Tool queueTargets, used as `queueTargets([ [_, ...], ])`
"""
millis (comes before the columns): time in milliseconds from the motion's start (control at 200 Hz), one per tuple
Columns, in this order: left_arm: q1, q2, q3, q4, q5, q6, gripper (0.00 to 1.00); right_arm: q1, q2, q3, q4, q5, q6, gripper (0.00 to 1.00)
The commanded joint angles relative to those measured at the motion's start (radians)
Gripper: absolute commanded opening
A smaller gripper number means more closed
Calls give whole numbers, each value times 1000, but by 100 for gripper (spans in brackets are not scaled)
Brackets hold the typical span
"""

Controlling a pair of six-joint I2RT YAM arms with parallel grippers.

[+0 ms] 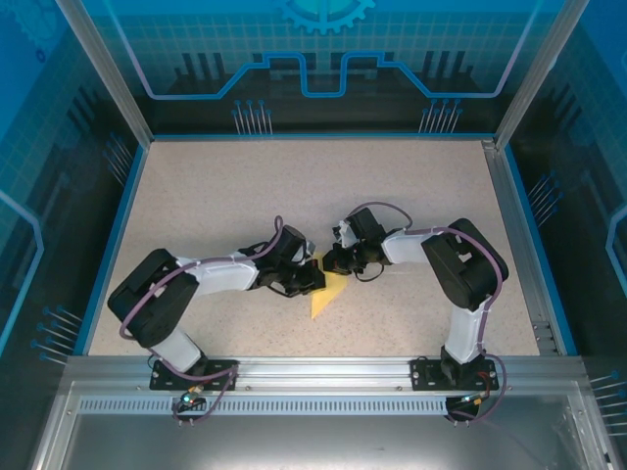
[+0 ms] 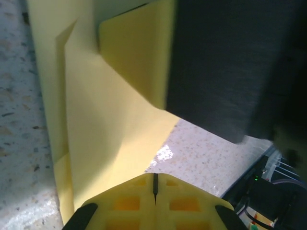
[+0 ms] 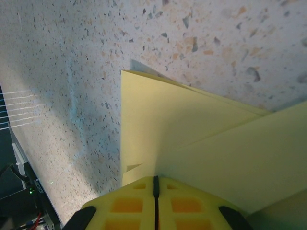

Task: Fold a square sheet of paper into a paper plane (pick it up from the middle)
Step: Fourth fold the wing at the center of the table.

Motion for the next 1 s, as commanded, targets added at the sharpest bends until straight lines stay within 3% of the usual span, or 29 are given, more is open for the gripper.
queueTargets([
  [0,1,46,-8,18,36,-23,6,8,39,-53,-33,64,5,8],
  [270,1,109,-71,-16,28,-38,5,9,37,-54,-41,69,1,9],
  [580,0,-44,-106,-85,43,-5,10,8,39,-52,-54,84,-3,8],
  [740,-3,-43,-113,-94,131,29,13,9,42,-51,-56,84,-5,9],
  [990,-12,-41,-116,-214,141,95,14,9,43,-45,-68,89,-4,9],
])
